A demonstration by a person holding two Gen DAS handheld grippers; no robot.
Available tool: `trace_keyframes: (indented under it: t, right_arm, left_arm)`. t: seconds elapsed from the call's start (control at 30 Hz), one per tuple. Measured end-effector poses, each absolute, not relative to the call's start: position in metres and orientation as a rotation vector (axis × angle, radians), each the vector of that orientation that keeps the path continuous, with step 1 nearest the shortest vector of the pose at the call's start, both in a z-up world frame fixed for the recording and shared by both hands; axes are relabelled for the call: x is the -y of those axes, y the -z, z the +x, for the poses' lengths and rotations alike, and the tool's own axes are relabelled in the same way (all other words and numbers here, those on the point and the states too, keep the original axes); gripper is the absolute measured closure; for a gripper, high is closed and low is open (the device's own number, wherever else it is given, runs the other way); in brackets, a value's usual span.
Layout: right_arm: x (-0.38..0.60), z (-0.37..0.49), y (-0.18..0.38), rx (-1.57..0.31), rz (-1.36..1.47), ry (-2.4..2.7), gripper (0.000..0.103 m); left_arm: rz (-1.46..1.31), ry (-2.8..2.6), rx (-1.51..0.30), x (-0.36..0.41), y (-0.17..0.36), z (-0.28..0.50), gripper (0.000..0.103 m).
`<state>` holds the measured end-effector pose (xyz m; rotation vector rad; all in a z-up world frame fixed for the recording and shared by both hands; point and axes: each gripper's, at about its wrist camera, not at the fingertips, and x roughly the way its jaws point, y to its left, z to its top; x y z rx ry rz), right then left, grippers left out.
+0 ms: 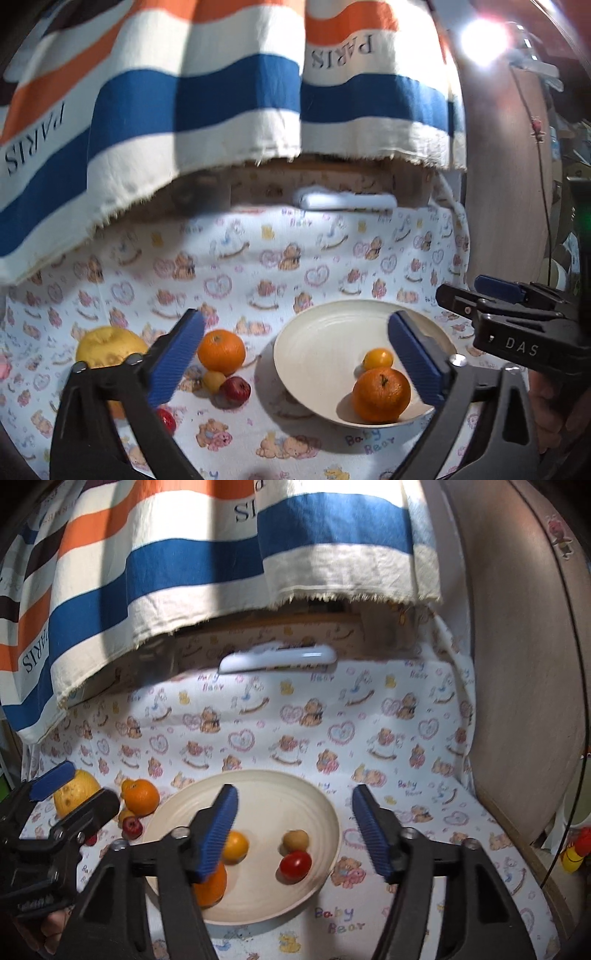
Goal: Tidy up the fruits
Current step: 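Open both tools to release the small orange and tan fruit onto the plate, then withdraw both tools from the plate toward the large yellow pomelo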
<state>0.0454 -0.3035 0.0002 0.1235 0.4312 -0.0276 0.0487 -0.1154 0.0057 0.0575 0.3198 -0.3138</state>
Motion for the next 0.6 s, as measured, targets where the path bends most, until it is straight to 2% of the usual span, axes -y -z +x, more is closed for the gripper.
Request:
trace_keyframes:
  t: [0.07,0.3,0.6]
  right_arm:
    - [0.304,0.043,-0.002,-0.408,0.125,0.033,0.016]
    - [0.305,0.039,-0.007,-0.373,0.122,0.051,0.015]
    - [0.302,0.031,-0.013,-0.362,0.148,0.000,0.014]
  left_arm:
    - [0.066,0.321,-0.313,0.117,-0.007,0.048,0.002]
    - [0.069,0.301,-0.338,0.111,-0.010,0.050,0.002]
    - [0.033,0.232,-0.306,0.054,-0.059,0.025,0.002]
